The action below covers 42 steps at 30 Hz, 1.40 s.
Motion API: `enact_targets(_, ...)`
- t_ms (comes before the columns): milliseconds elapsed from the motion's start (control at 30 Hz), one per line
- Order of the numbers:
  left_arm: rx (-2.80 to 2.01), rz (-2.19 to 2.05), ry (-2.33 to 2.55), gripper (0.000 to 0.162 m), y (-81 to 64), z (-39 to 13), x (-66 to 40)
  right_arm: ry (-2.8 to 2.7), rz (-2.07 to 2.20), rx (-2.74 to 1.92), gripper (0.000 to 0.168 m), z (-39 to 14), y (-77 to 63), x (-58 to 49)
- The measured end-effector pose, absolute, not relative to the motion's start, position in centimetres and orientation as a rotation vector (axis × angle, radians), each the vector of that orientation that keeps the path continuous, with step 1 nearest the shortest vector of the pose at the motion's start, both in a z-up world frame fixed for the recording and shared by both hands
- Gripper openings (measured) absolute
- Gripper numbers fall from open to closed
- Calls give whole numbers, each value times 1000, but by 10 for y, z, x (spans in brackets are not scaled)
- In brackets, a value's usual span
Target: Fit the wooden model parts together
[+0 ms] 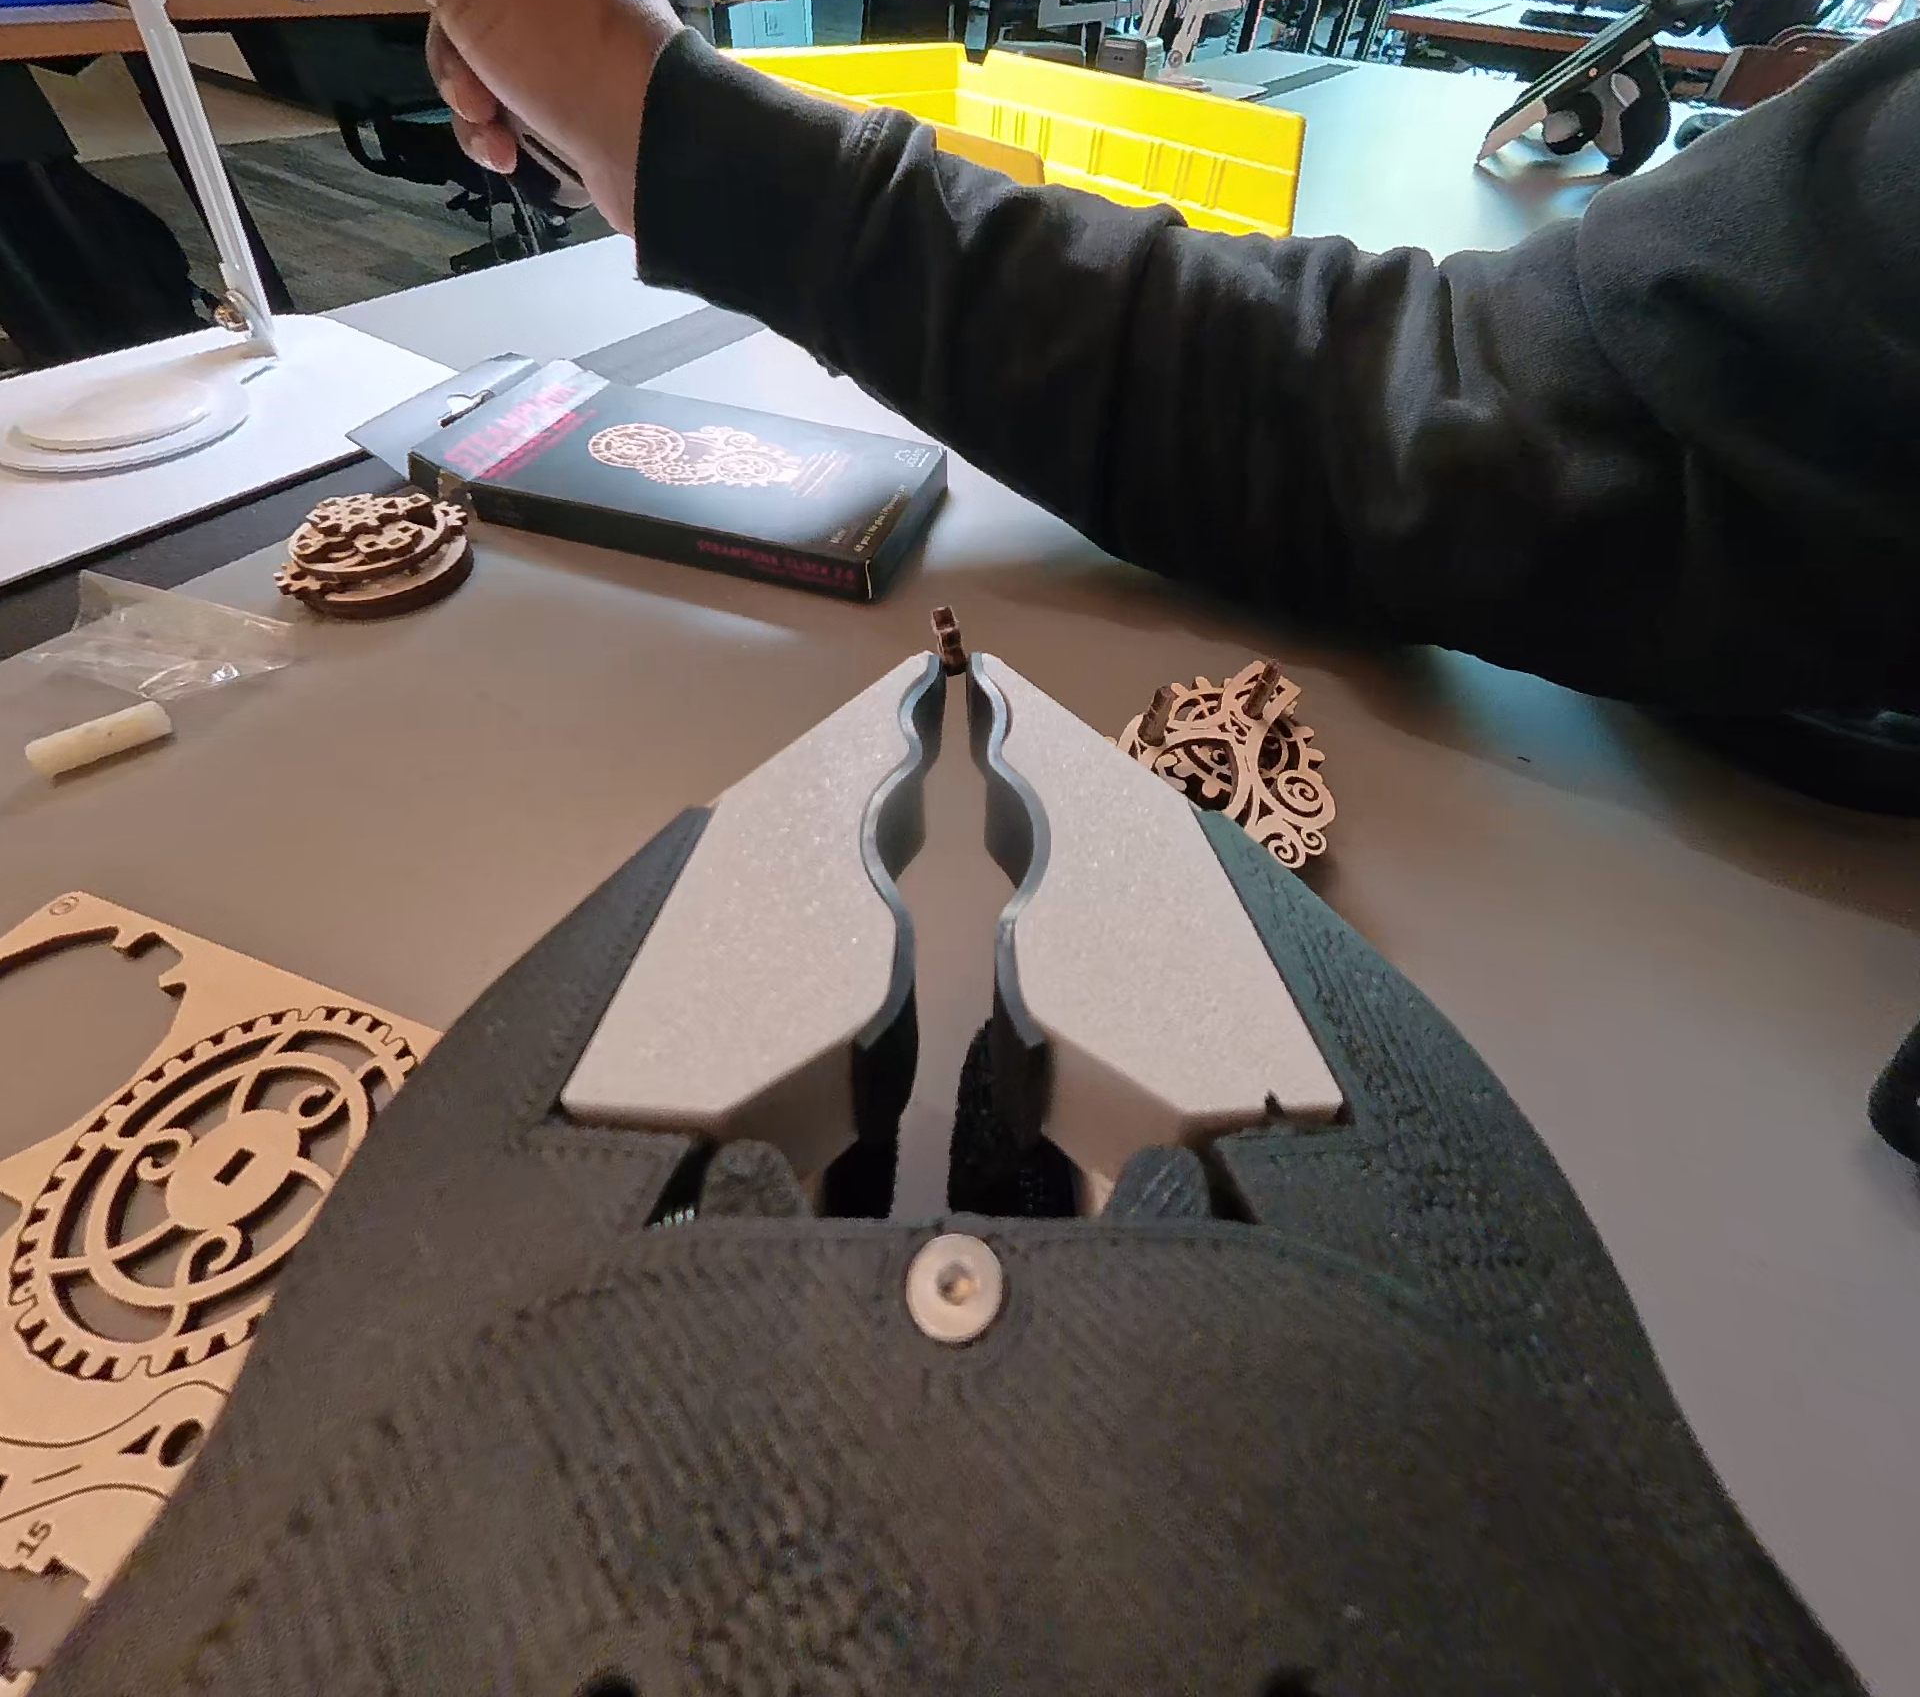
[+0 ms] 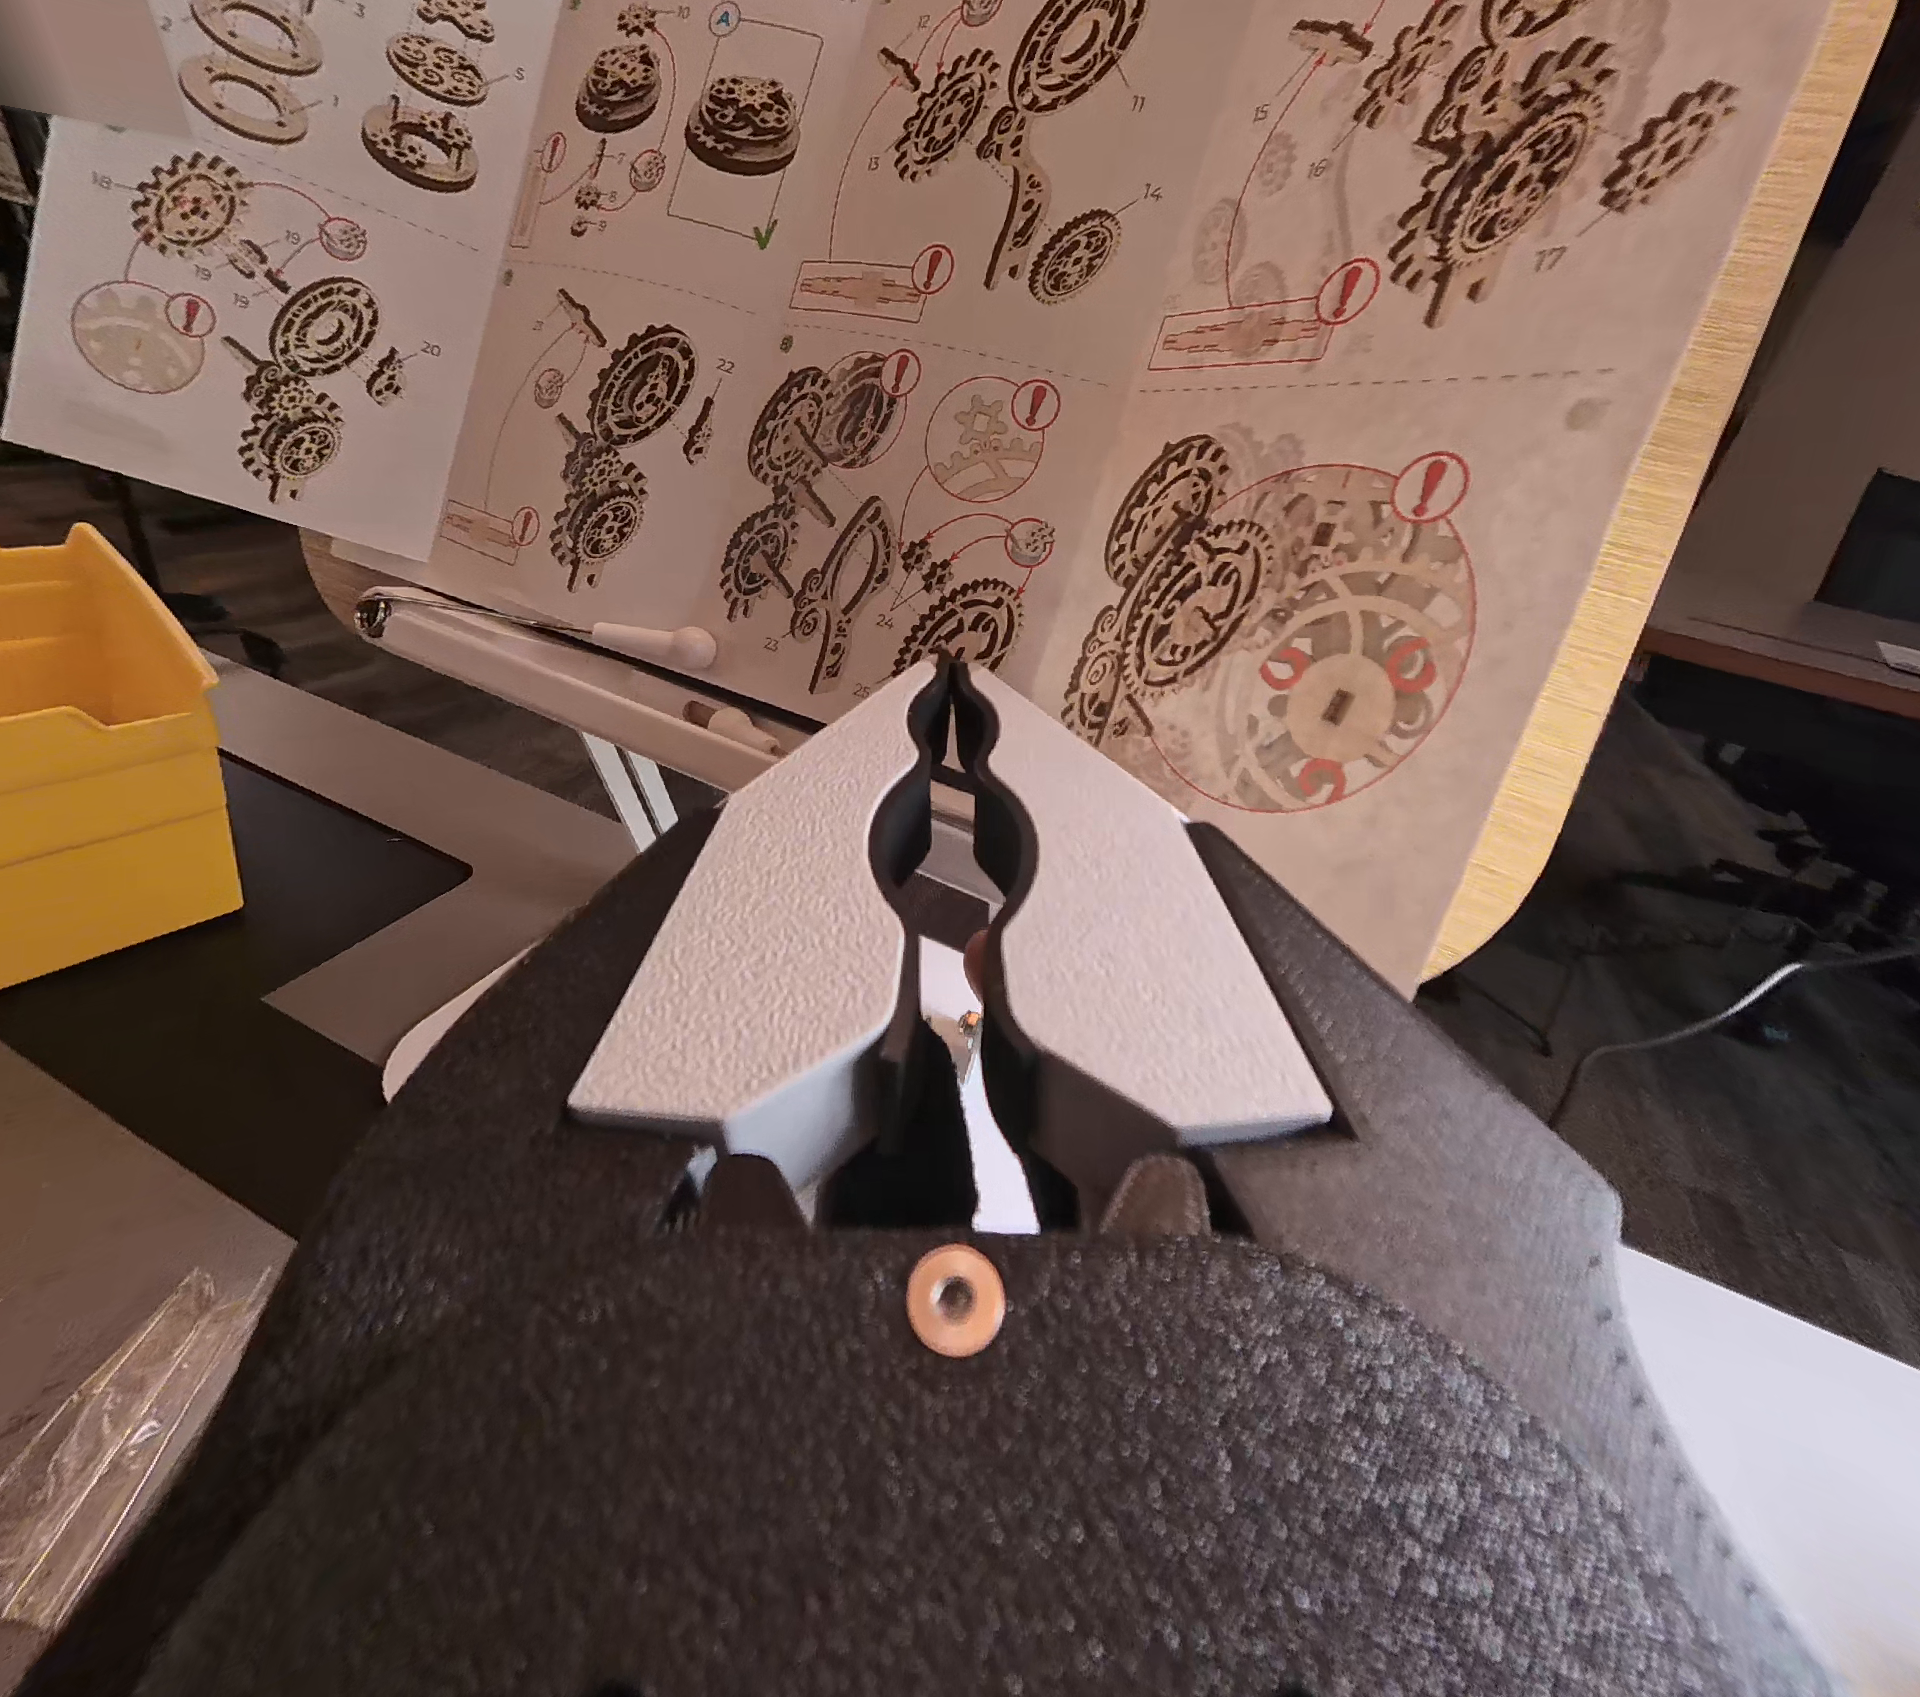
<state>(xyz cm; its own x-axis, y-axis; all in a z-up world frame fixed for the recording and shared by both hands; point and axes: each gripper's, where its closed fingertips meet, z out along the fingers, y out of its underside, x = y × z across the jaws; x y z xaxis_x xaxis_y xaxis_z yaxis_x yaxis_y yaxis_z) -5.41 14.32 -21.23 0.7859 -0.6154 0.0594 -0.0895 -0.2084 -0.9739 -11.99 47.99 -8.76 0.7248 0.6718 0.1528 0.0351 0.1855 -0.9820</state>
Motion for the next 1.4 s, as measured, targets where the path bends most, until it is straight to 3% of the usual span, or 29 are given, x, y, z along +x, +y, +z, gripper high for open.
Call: enact_targets(1400,-1739,-551,555,2,142,-212,-53,-438,509,-1395,0,-85,515,-61)
